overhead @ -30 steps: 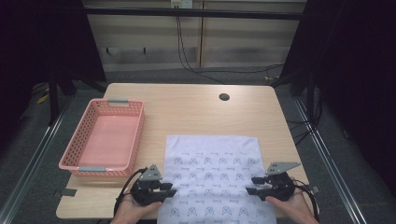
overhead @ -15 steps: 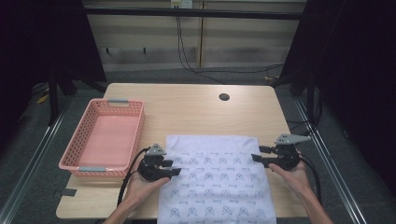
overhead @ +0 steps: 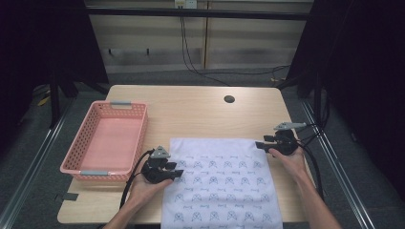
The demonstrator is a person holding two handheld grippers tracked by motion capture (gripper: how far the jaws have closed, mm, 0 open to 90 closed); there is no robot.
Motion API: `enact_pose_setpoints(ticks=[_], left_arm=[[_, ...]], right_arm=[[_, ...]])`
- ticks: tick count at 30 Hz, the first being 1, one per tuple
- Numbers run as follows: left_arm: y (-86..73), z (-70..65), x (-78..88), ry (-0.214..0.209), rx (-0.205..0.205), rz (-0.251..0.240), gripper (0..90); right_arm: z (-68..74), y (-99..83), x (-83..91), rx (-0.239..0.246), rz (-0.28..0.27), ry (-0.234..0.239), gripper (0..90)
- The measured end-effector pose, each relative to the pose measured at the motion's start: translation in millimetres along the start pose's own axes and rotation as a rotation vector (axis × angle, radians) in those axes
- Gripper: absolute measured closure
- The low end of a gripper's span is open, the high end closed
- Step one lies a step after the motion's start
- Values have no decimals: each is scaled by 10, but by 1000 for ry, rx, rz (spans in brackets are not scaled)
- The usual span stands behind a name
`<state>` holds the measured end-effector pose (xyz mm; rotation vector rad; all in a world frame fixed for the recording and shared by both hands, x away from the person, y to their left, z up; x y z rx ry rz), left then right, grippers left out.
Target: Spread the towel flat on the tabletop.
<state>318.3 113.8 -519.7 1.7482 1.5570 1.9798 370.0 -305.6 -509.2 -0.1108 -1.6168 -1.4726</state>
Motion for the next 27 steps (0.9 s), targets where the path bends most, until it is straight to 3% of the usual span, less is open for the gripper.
enact_pose_setpoints(ticks=[4, 6, 9, 13, 16, 18, 19, 21, 24, 27], left_arm=[[-2, -11, -5, 4, 6, -9, 550], [-4, -17, -7, 8, 5, -12, 550], [-8, -30, -5, -11, 12, -9, 564], [-33, -129, 8, -53, -14, 11, 605], [-65, -268, 13, -110, -25, 22, 628], [-48, -316, 22, -87, -57, 38, 635], [-23, -307, 14, -88, -56, 34, 620], [65, -241, 7, -49, -58, 17, 594], [232, -48, -10, -14, -7, -52, 570], [345, 103, -73, 13, 38, -79, 564]], right_arm=[[-23, -53, -127, 10, 59, -20, 444], [-29, -72, -175, 11, 56, -11, 432], [21, -73, -196, 36, 50, 10, 560], [86, -85, -143, 33, 59, 28, 849], [79, -96, -45, 13, 47, 42, 872], [84, -123, 32, 8, 43, 55, 875], [92, -141, 64, 10, 47, 56, 874], [89, -177, 102, 14, 51, 53, 874], [43, -216, 113, 1, 55, 50, 872], [43, -213, 100, 0, 51, 59, 872]])
Point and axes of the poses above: each handheld gripper's, and its own axes: x roughly backward along the jaws, y roughly out of its top, z roughly to its left, the point moved 3 cm from there along -x, roughly forward along the jaws, and after that the axes turned 2 degrees about y, right-handed, at the moved point
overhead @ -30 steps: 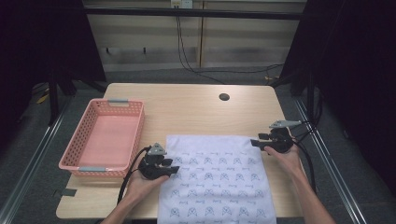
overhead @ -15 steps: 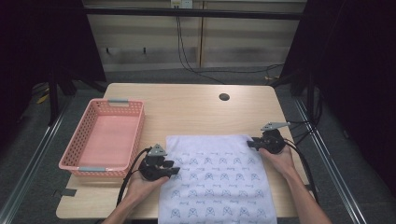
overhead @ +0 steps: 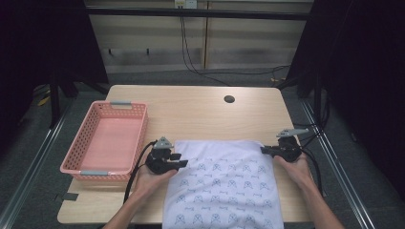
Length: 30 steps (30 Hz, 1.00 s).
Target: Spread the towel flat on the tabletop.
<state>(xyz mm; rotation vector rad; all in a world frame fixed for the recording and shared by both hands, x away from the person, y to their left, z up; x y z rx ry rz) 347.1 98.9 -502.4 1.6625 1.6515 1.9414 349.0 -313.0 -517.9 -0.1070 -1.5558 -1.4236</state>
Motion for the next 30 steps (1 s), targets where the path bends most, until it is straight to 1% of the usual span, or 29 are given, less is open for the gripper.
enact_pose_setpoints(ticks=[1, 2, 3, 4, 5, 6, 7, 8, 9, 10, 12, 13, 14, 15, 16, 17, 18, 19, 20, 21, 23, 24, 25, 26, 28, 29, 30], left_arm=[[35, 60, -58, 11, 18, 9, 554], [56, 98, -105, 24, 20, 5, 535], [69, 130, -138, 36, 18, 18, 526], [84, 176, -175, 77, 21, 34, 515], [97, 233, -210, 99, 40, 21, 468], [101, 277, -220, 95, 63, 16, 451], [112, 338, -235, 133, 96, 23, 447], [116, 361, -241, 133, 100, 18, 402], [125, 390, -250, 139, 98, 19, 399], [131, 407, -254, 159, 98, 27, 399], [134, 444, -275, 173, 95, 39, 381], [127, 451, -302, 170, 91, 48, 378], [118, 452, -324, 161, 95, 55, 376], [114, 450, -331, 166, 89, 42, 373], [115, 447, -338, 148, 92, 36, 379], [117, 435, -347, 144, 82, 32, 406], [119, 426, -353, 154, 73, 30, 434], [119, 411, -358, 124, 74, 28, 462], [115, 403, -356, 95, 69, 32, 514], [111, 376, -367, 73, 64, 27, 547], [108, 322, -383, 35, 34, 42, 678], [104, 312, -385, 27, 29, 48, 757], [99, 305, -389, 17, 36, 45, 825], [91, 298, -386, 9, 37, 40, 853], [84, 293, -371, -19, 55, 35, 863], [96, 293, -343, -19, 56, 27, 865], [121, 288, -305, -27, 62, 9, 865]], right_arm=[[0, 4, -8, 3, -1, 3, 871], [-6, 9, -20, 6, -4, 1, 870], [-11, 11, -24, 5, -5, 4, 870], [-13, 12, -25, 4, -6, 6, 870], [-13, 13, -23, 5, -7, 6, 869], [-6, 12, -15, 4, -8, 7, 869], [-5, 14, -11, 9, -12, 7, 869], [-4, 16, -1, 8, -15, 9, 868], [0, 15, 7, 0, -11, 8, 868], [-4, 16, 8, 2, -14, 11, 868], [-6, 16, -3, 4, -14, 12, 868], [-6, 16, -11, 6, -14, 13, 867], [-6, 17, -19, 7, -13, 15, 868], [-6, 18, -22, 7, -12, 13, 867], [-5, 20, -24, 7, -15, 16, 867], [-1, 21, -21, 4, -16, 20, 868], [-1, 22, -20, 3, -15, 21, 868], [-2, 22, -21, 2, -14, 20, 868], [-2, 23, -23, -5, -16, 22, 868], [-1, 24, -23, -7, -17, 25, 868], [2, 38, -24, -3, -30, 34, 868], [6, 43, -19, -8, -32, 39, 869], [8, 49, -10, -14, -32, 39, 869], [8, 56, -6, -15, -39, 41, 869], [8, 77, 18, -23, -56, 53, 869], [10, 91, 38, -25, -64, 59, 870], [11, 109, 62, -32, -75, 64, 869]])
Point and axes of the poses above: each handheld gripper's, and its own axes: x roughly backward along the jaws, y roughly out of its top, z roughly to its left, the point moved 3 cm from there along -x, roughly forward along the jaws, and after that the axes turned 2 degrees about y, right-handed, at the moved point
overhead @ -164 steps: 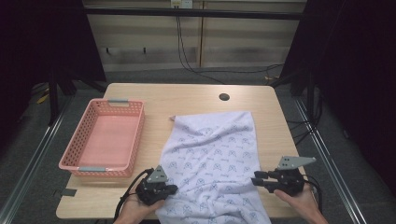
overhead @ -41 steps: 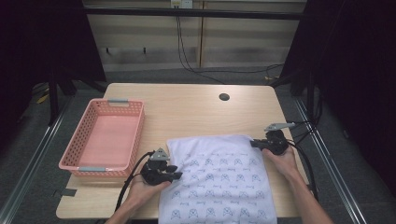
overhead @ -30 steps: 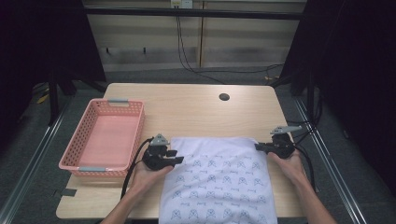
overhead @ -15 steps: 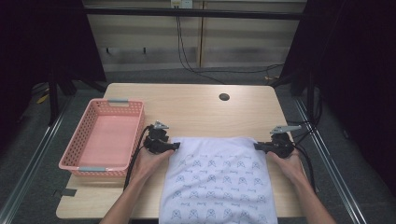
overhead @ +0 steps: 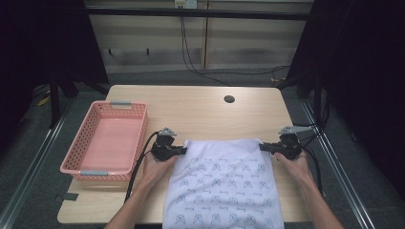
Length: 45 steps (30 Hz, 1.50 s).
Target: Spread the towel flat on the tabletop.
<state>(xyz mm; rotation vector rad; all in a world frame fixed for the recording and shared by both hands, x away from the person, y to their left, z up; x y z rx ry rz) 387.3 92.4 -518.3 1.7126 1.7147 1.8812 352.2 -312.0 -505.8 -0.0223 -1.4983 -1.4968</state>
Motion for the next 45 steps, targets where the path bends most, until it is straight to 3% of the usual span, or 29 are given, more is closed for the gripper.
enact_pose_setpoints(ticks=[1, 4, 7, 11, 19, 22, 28, 32, 33, 36, 38, 40, 42, 45], left_arm=[[45, -17, 63, -24, 7, -25, 865], [176, -79, 232, -35, -11, -73, 866], [355, -117, 428, -31, -20, -126, 867], [542, -84, 580, 1, -47, -149, 867], [958, 163, 837, 41, -35, -216, 867], [1136, 190, 881, 36, -39, -249, 867], [1513, 270, 923, 79, -45, -280, 868], [1790, 248, 1067, 72, -34, -358, 868], [1820, 225, 1099, 76, -50, -363, 868], [1766, 133, 1138, 69, -95, -356, 868], [1623, 82, 1159, 43, -99, -353, 868], [1481, 24, 1172, 32, -113, -335, 868], [1314, -65, 1196, -11, -109, -326, 868], [1047, -240, 1245, -23, -137, -299, 868]], right_arm=[[1, 28, 28, -5, -17, 11, 870], [20, 145, 127, -6, -72, 29, 870], [66, 283, 226, 7, -120, 37, 870], [107, 489, 340, 25, -159, 35, 870], [23, 1025, 546, 43, -241, -5, 873], [-13, 1218, 590, 43, -248, -17, 874], [-72, 1627, 639, 49, -265, -61, 877], [-139, 1865, 714, 29, -293, -96, 878], [-125, 1934, 756, 29, -311, -97, 878], [-33, 2055, 889, 40, -357, -69, 878], [44, 1997, 922, 62, -355, -48, 878], [118, 1854, 922, 85, -330, -28, 878], [177, 1683, 924, 96, -309, -6, 879], [291, 1361, 979, 100, -290, 29, 879]])
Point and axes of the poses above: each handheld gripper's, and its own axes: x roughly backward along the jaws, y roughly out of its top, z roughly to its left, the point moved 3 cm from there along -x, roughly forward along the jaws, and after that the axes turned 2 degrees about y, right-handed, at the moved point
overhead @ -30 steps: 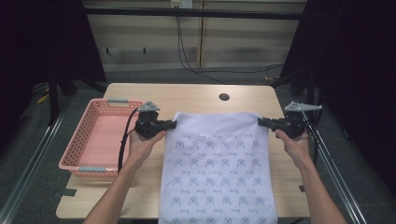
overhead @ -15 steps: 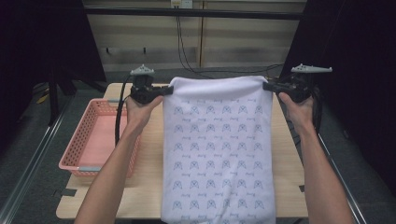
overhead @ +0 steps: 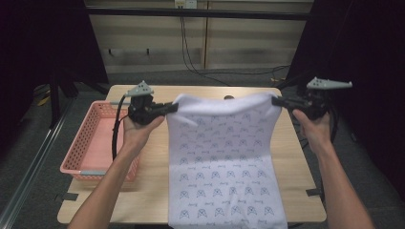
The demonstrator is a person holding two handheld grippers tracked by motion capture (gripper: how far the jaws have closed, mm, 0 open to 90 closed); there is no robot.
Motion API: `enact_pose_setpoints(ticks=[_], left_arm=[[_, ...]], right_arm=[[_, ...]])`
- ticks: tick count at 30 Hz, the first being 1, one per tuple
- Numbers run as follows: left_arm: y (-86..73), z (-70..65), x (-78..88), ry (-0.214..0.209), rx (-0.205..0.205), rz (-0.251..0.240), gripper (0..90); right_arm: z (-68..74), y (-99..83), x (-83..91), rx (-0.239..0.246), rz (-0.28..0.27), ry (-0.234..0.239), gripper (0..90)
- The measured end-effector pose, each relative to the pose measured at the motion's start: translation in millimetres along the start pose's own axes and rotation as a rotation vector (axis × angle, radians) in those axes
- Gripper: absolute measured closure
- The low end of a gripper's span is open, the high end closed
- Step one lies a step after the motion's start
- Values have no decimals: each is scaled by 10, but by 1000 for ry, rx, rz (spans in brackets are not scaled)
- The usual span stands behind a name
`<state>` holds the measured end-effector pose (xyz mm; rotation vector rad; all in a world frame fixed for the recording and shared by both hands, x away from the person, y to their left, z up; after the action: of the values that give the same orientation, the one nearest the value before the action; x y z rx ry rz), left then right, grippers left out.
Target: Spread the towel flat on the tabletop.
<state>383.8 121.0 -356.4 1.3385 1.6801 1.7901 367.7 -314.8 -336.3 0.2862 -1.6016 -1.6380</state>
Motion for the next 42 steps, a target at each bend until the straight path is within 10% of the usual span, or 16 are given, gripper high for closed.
enact_pose_setpoints(ticks=[9, 15, 22, 35, 42], left_arm=[[-666, -566, 314, -59, -30, 114, 867], [-1320, -768, 345, -122, 80, 236, 867], [-1888, -936, 309, -144, 148, 348, 865], [-1963, -898, 90, -106, 97, 409, 866], [-1819, -657, -167, -57, 85, 404, 869]], right_arm=[[511, -773, 409, -26, 95, 91, 879], [797, -1618, 528, -100, 226, 109, 879], [954, -2072, 512, -105, 422, 114, 878], [883, -2222, 273, -117, 507, 108, 880], [751, -2158, 165, -113, 502, 79, 880]])
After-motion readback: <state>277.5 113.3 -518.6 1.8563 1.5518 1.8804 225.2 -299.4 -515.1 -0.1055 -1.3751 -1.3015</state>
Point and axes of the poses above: each handheld gripper's, and its own axes: x roughly backward along the jaws, y roughly out of its top, z roughly to its left, the point moved 3 cm from there along -x, roughly forward along the jaws, and after that the axes turned 2 degrees about y, right-handed, at the moved point
